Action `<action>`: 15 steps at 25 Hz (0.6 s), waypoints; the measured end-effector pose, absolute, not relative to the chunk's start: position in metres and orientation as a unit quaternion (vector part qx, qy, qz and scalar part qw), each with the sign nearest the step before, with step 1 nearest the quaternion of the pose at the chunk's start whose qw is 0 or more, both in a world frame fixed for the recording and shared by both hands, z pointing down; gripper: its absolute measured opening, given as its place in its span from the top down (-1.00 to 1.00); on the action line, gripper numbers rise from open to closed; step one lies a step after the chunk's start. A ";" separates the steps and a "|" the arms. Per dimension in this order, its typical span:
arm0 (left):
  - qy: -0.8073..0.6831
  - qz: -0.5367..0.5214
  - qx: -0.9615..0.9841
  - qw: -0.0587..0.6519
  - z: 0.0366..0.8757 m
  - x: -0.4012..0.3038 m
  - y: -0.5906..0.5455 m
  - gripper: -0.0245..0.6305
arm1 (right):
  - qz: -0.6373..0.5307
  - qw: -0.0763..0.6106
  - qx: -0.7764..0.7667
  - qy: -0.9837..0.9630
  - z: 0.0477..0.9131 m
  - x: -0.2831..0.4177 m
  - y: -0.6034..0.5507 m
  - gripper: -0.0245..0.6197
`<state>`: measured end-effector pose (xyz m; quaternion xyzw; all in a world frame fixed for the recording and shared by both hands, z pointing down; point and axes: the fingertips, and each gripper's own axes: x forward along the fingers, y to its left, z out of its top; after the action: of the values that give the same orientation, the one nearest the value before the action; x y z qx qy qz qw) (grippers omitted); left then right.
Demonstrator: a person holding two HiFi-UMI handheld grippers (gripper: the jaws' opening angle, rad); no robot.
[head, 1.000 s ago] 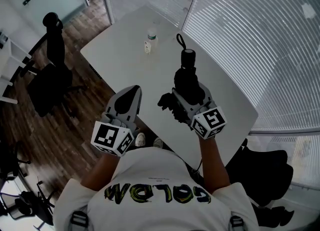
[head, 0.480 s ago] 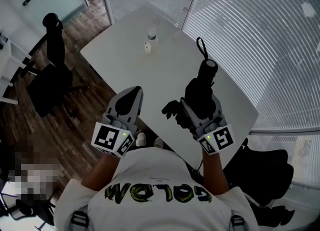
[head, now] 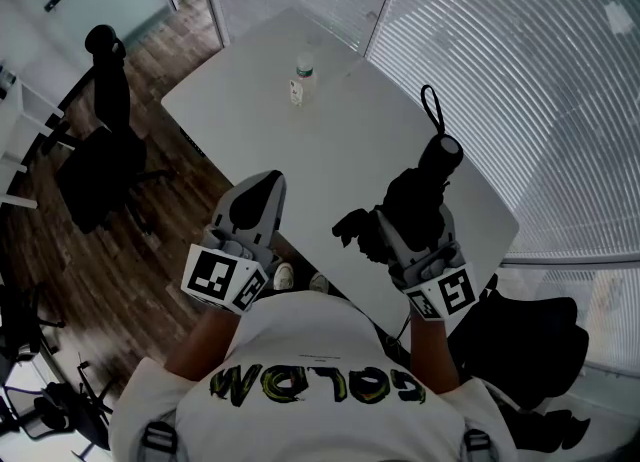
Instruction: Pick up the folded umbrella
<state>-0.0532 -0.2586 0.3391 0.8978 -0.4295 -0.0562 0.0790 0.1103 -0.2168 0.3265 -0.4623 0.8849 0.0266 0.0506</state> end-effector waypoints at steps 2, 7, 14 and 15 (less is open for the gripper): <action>-0.429 -0.056 0.898 0.079 0.339 -0.053 -0.258 0.89 | 0.030 0.049 -0.462 0.885 0.325 0.110 -0.216 0.09; -0.427 -0.055 0.899 0.078 0.341 -0.051 -0.258 0.89 | 0.034 0.050 -0.463 0.884 0.324 0.110 -0.216 0.09; -0.426 -0.054 0.900 0.080 0.340 -0.051 -0.257 0.89 | 0.035 0.050 -0.464 0.884 0.322 0.109 -0.215 0.09; -0.426 -0.054 0.900 0.080 0.340 -0.051 -0.257 0.89 | 0.034 0.049 -0.463 0.884 0.323 0.109 -0.216 0.09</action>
<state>-0.0505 -0.2573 0.3403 0.8997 -0.4257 -0.0541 0.0799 0.1094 -0.2157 0.3225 -0.4634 0.8841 0.0344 0.0495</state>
